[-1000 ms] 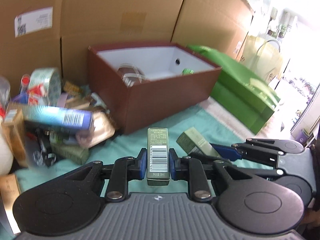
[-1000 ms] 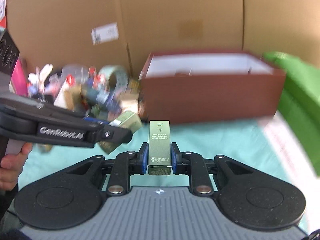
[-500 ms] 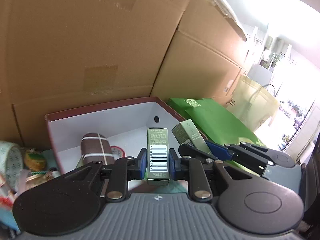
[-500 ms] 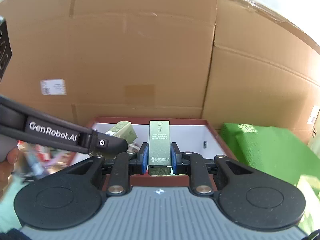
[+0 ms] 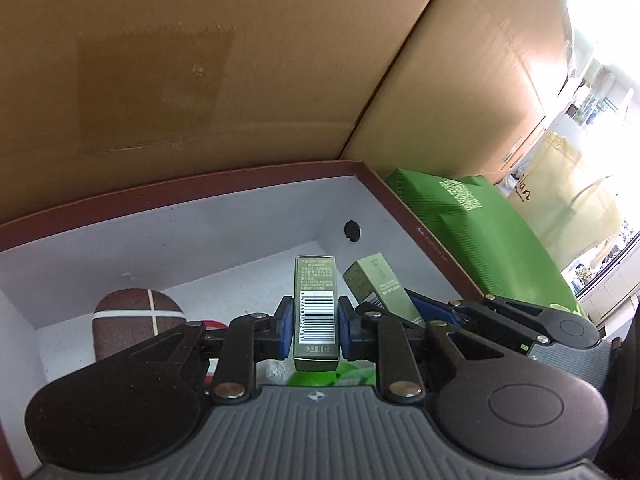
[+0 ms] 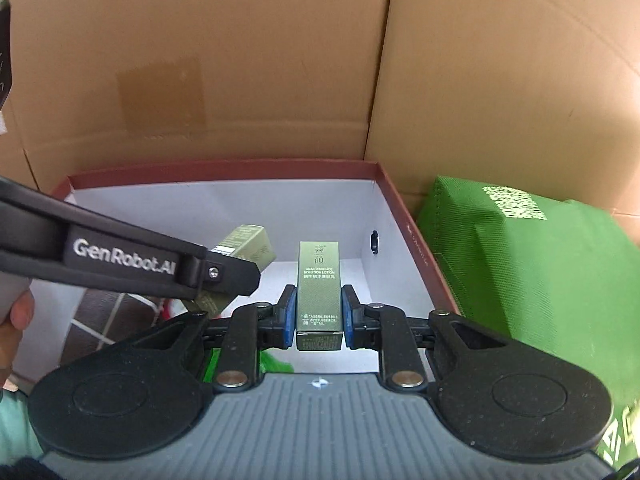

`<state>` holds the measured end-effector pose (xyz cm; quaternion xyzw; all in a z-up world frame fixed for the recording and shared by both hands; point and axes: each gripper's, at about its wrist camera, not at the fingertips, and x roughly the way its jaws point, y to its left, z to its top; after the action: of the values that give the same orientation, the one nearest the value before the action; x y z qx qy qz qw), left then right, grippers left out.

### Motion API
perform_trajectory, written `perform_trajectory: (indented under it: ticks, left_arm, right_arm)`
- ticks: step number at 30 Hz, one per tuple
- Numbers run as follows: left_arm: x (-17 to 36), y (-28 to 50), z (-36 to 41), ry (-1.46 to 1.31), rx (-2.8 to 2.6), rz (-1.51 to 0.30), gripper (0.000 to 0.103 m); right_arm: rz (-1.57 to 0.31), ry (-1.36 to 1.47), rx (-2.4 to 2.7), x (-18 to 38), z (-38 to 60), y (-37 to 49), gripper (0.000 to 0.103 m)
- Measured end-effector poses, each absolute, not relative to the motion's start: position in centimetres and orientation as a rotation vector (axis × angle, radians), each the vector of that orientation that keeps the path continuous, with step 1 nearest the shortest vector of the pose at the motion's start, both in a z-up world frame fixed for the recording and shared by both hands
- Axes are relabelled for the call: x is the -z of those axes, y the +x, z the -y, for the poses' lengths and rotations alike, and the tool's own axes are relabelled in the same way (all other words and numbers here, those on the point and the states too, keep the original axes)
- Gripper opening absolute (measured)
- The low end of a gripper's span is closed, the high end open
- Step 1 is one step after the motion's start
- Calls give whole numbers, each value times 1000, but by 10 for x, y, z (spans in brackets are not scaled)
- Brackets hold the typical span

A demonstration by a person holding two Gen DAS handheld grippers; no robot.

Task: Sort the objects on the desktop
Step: 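Carry both green boxes into the shoebox and open both tools, then withdraw both tools from the shoebox back toward the pile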

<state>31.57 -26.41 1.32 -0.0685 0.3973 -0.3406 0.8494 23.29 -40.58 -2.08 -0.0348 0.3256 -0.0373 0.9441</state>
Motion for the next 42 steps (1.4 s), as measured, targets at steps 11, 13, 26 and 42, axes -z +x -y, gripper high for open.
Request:
perform_trajectory:
  ticks: [11, 13, 26, 42]
  left_arm:
    - [-18, 317, 257, -174, 712, -814, 100]
    - [-22, 313, 251, -196, 722, -800, 100]
    - [-44, 268, 238, -100, 699, -695, 100]
    - [-48, 167, 199, -22, 601, -644, 100]
  right_arm:
    - [-704, -43, 56, 28, 407, 248, 45]
    - [-684, -30, 31, 25, 404, 242, 55]
    - [-571, -152, 72, 0, 373, 201, 98]
    - [-530, -125, 38, -9, 323, 108, 99]
